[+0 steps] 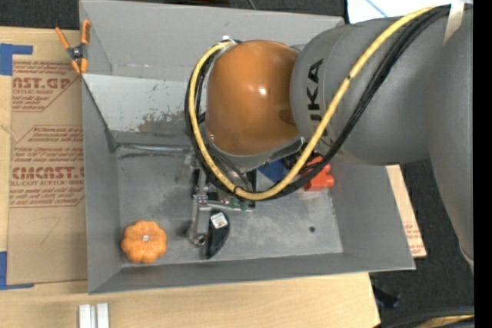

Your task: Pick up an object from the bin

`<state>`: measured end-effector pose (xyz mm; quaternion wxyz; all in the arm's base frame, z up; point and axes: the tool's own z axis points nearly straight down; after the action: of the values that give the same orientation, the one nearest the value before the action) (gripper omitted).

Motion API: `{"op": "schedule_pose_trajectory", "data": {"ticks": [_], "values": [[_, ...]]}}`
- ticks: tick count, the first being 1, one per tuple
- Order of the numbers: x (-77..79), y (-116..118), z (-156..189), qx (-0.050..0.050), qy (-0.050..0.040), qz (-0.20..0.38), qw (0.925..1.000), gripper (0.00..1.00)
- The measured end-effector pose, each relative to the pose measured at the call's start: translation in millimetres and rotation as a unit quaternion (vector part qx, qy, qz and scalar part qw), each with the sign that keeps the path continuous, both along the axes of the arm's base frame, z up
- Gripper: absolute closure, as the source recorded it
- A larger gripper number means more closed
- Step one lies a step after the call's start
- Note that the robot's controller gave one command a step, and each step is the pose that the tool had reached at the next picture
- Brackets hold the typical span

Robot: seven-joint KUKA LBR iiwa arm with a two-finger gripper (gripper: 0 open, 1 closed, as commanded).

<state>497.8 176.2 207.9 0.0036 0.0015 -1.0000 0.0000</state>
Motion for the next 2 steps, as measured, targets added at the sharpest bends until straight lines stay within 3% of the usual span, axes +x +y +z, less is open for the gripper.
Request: {"op": "schedule_pose_trajectory", "data": {"ticks": [1,2], "values": [[2.0,-1.3,4.4,0.001,-0.0039,-0.001,1.0,0.0],[-3.6,68.1,-133.8,0.001,-0.0044,0.095,0.9954,0.0]]}}
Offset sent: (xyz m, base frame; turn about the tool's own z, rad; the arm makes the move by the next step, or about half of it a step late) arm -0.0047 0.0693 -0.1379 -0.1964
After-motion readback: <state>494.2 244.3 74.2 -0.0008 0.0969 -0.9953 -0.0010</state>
